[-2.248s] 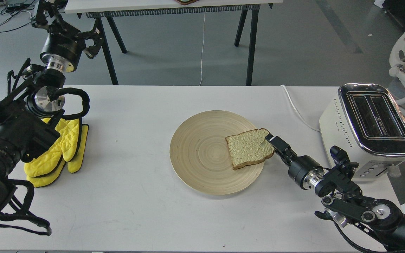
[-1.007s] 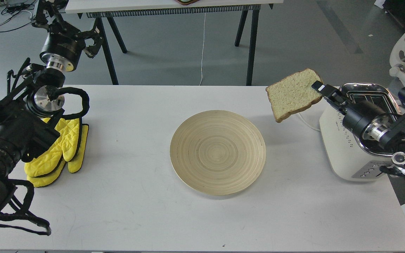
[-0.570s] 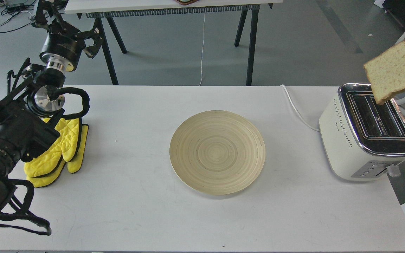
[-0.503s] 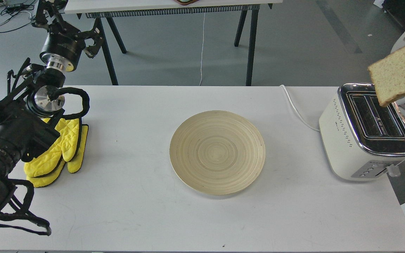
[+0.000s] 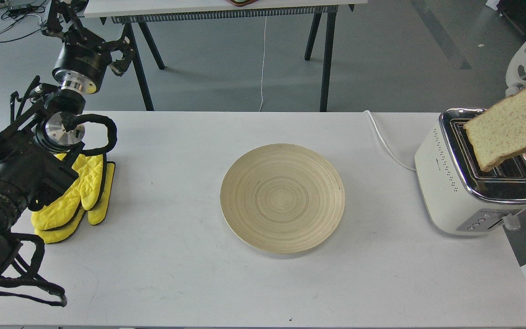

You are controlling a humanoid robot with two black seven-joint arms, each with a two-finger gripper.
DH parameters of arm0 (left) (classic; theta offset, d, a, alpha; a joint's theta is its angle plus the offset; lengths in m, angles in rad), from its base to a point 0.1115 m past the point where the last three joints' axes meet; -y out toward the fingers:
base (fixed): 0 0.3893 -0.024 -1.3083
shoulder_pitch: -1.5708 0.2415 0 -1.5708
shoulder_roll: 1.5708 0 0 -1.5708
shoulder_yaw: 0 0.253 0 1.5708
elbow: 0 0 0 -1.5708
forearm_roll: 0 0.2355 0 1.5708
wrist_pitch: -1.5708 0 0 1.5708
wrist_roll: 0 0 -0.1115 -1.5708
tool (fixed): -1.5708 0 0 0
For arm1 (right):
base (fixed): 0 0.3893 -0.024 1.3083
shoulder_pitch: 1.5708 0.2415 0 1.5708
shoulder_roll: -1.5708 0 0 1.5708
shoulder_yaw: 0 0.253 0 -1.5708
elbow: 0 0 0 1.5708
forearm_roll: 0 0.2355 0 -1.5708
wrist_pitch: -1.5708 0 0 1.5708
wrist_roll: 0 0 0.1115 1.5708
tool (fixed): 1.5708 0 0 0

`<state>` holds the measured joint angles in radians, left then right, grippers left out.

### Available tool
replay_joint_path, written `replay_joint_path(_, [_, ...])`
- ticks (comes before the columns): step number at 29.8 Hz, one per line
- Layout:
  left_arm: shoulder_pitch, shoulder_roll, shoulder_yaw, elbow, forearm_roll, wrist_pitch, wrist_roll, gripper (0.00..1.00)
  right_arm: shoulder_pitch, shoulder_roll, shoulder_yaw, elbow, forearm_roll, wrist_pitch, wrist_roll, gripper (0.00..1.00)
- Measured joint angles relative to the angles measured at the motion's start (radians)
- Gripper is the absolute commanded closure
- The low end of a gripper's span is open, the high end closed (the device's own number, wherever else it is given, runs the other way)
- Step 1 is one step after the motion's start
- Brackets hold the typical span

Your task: Put bread in toaster with right arm

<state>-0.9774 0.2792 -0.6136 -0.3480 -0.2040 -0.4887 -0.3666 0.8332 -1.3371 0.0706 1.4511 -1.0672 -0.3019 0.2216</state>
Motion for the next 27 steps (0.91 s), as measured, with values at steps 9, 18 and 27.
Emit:
replay_joint_path(9, [0.000, 0.000, 0.000, 0.000, 0.000, 0.000, 0.000, 0.00, -0.009, 0.051, -0.025, -0.051, 0.003, -0.004, -0.001, 0.85])
replay_joint_path(18, [-0.001, 0.000, 0.000, 0.000, 0.000, 0.000, 0.000, 0.00, -0.033, 0.110, -0.012, -0.064, 0.018, -0.010, -0.001, 0.34])
replay_joint_path(27, [-0.001, 0.000, 0.000, 0.000, 0.000, 0.000, 0.000, 0.00, -0.031, 0.159, 0.156, -0.036, 0.168, -0.005, 0.011, 0.02])
